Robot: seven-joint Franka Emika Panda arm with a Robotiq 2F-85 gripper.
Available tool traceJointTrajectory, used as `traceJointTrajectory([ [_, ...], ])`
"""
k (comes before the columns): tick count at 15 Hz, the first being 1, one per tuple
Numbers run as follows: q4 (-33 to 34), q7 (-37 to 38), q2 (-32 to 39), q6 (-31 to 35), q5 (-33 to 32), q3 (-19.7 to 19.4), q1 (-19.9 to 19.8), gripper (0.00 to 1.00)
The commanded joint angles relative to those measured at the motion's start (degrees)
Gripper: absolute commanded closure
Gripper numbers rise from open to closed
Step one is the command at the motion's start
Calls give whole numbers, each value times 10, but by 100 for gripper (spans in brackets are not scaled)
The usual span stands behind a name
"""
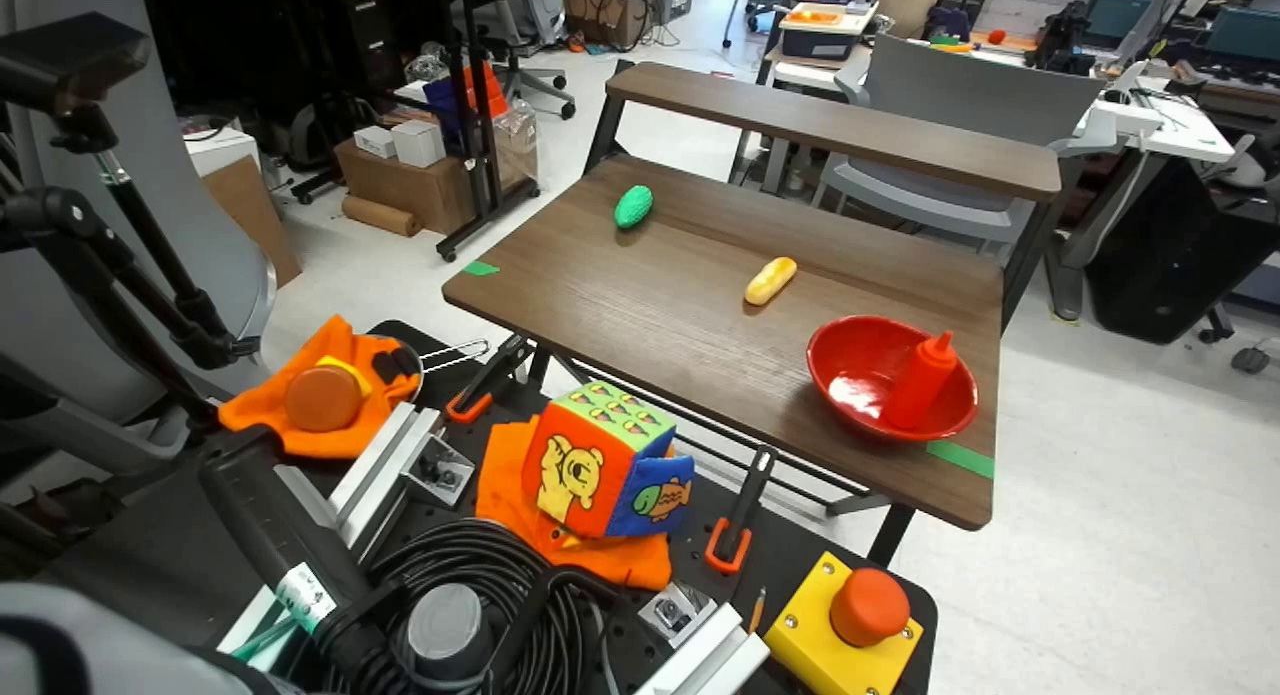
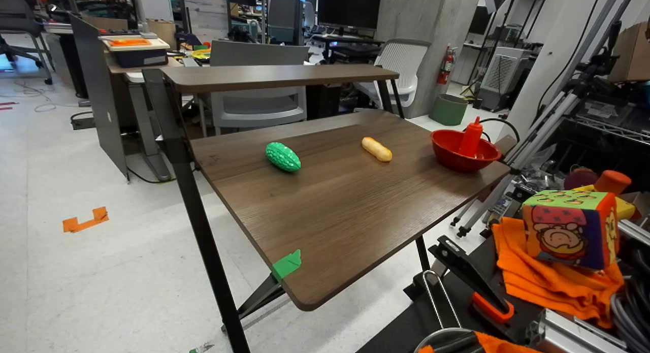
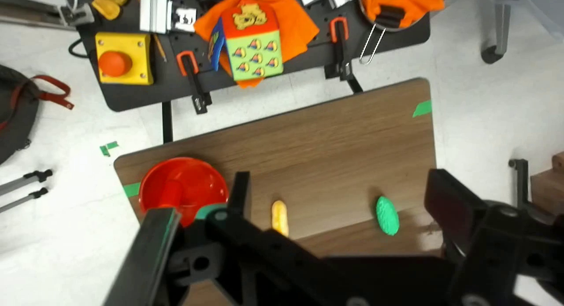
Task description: Take the red bottle out of the red bowl
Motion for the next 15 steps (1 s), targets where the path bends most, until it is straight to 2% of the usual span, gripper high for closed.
traceJointTrajectory([
  [1, 7, -81, 83, 111, -19, -62, -21, 0],
  [5, 21, -140, 193, 215, 0, -112, -34, 0],
  [9, 27, -169, 294, 315, 4, -120, -35, 0],
  [12, 47, -178, 367, 350, 0, -114, -40, 0],
  [15, 75, -176, 430, 351, -2, -109, -49, 0],
])
